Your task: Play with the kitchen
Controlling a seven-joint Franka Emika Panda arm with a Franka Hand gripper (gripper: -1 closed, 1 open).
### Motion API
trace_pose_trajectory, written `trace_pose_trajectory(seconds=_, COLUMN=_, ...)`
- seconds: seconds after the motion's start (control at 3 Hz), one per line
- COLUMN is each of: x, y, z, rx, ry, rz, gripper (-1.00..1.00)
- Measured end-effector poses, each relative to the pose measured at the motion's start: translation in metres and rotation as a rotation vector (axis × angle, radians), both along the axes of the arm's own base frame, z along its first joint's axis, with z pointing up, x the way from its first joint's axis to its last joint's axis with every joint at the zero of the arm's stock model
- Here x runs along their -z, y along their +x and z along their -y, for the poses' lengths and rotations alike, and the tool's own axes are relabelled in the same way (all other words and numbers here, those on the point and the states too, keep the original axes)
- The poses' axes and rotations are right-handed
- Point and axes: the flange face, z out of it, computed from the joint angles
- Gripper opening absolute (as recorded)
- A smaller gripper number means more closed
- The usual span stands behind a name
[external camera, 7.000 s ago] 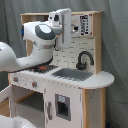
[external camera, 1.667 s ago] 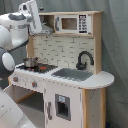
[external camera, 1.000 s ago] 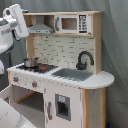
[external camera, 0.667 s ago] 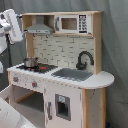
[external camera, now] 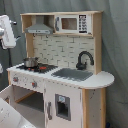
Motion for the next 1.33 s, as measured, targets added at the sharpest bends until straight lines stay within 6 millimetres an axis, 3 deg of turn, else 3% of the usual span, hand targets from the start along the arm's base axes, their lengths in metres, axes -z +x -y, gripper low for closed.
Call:
trace_pose_trajectory(seconds=0.67, x=0.041, y=-0.026, z=-0.028, rx=0.033, ry=-0.026, rz=-0.111, gripper=1.00)
trace_pose_trajectory(seconds=1.33, x=0.073, y=-0.018, z=-0.050, rx=-0.010, ry=0.070, rz=-0.296, gripper=1.00)
